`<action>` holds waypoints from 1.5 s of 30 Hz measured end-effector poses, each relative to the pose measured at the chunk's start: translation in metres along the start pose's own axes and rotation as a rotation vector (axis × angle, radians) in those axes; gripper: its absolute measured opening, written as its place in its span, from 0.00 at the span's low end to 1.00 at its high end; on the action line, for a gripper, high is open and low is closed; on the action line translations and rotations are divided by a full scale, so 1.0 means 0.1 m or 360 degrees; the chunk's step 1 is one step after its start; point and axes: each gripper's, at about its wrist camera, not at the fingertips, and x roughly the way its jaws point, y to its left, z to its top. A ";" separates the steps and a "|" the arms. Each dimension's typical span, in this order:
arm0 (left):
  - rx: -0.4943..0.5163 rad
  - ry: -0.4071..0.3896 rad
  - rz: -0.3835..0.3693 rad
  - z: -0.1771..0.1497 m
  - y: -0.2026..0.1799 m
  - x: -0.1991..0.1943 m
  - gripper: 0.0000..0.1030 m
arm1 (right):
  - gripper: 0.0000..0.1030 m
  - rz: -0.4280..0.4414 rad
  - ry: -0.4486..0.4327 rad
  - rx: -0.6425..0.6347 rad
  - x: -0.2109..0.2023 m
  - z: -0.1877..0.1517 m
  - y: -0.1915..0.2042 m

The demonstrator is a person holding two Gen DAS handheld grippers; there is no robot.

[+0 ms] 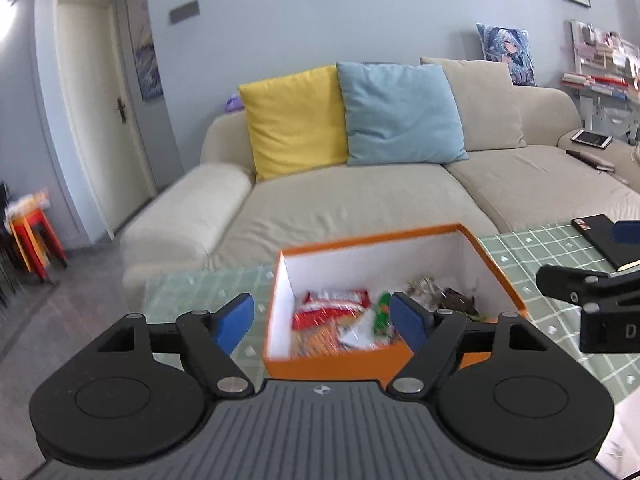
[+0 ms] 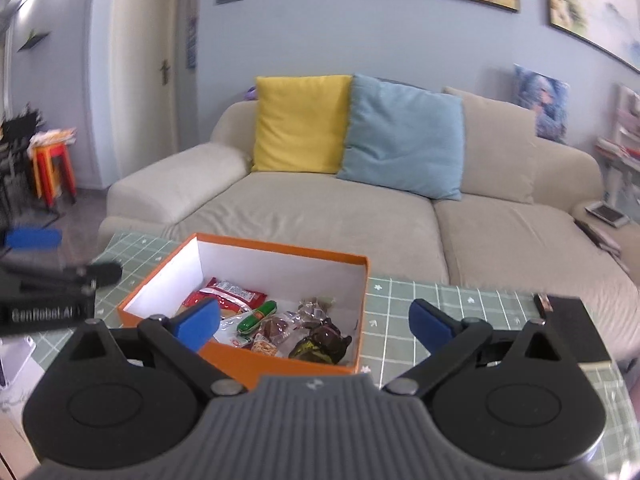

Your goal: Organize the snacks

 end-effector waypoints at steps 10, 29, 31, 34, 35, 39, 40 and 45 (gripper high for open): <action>-0.0129 0.0195 -0.0010 -0.35 0.03 -0.03 0.88 | 0.96 -0.0049 0.0083 0.0007 -0.09 -0.31 0.08; -0.0114 0.0204 0.0002 -0.44 0.00 -0.07 0.88 | 0.96 -0.0060 0.0099 0.0009 -0.12 -0.33 0.13; -0.0106 0.0203 0.0003 -0.43 0.00 -0.08 0.88 | 0.96 -0.0061 0.0096 0.0001 -0.13 -0.34 0.14; -0.0107 0.0202 0.0003 -0.43 0.00 -0.08 0.88 | 0.96 -0.0063 0.0095 -0.0007 -0.13 -0.35 0.14; -0.0106 0.0201 0.0004 -0.43 -0.01 -0.08 0.88 | 0.96 -0.0064 0.0096 -0.0008 -0.13 -0.35 0.14; -0.0104 0.0200 0.0003 -0.42 0.00 -0.08 0.88 | 0.96 -0.0068 0.0091 0.0000 -0.14 -0.36 0.12; -0.0104 0.0202 0.0003 -0.42 0.00 -0.08 0.88 | 0.96 -0.0069 0.0090 0.0002 -0.14 -0.35 0.12; -0.0105 0.0199 0.0004 -0.41 -0.01 -0.09 0.88 | 0.96 -0.0069 0.0087 -0.0005 -0.15 -0.36 0.12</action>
